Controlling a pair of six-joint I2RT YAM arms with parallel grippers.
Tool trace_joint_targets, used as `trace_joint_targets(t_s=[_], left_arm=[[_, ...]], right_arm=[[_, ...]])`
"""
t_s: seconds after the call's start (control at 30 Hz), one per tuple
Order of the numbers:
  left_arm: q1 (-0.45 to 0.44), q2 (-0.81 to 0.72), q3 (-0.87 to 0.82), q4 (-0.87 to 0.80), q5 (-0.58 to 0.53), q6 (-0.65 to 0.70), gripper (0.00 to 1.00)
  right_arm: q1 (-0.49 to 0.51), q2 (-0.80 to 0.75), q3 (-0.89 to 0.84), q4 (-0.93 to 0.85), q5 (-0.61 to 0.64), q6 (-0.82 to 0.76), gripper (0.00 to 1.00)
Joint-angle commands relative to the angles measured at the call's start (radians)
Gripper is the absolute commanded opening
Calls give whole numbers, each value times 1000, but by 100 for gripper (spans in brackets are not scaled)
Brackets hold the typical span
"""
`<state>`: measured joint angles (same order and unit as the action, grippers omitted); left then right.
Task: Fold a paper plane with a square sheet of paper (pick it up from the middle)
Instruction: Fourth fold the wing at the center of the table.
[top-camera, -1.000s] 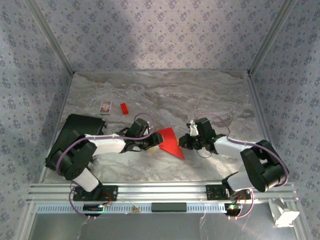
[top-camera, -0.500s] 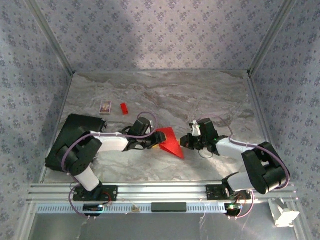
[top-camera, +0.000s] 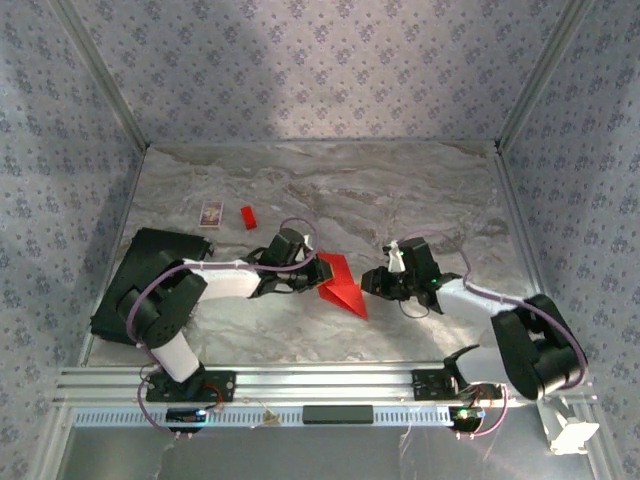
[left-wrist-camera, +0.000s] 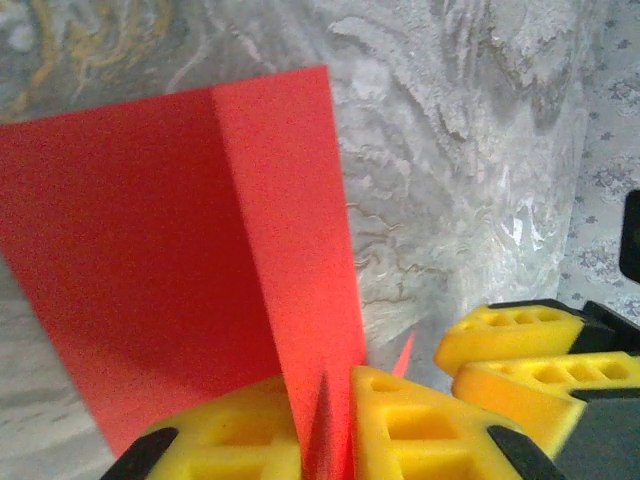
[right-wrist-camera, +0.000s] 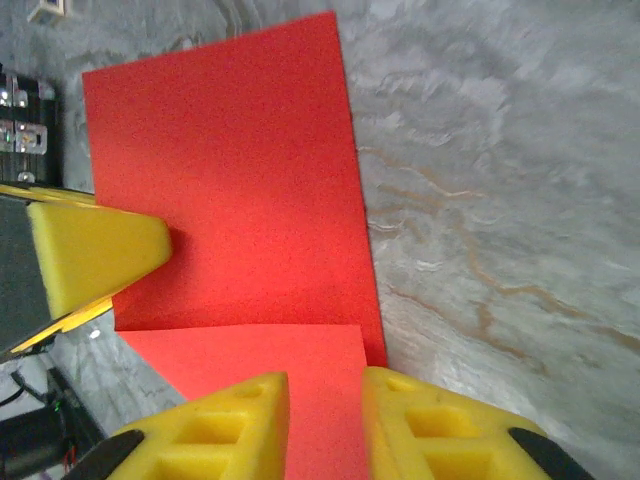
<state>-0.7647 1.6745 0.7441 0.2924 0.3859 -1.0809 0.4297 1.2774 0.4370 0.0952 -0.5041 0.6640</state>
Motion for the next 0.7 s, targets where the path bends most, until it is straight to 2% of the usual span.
trace_joint_targets(t_s=[0.0,0.13,0.37,0.53,0.67], left_arm=[[8,12,37,-18,24,41,15],[14,34,70,-33,44,52,15],[20,49,97,-47,70,65,16],[27,41,93,-68,63,72,14],[27,45,88,-70,69,74,13]], right_arm=[[-2,-108,-27,-77,93,-25,29],[24,-243,-67,-56,140,-66,36],[181,-374,-142,9,391,-188,58],[356,-358,-160,55,578,-385,59],[452,-314,-130,62,652,-485,59]])
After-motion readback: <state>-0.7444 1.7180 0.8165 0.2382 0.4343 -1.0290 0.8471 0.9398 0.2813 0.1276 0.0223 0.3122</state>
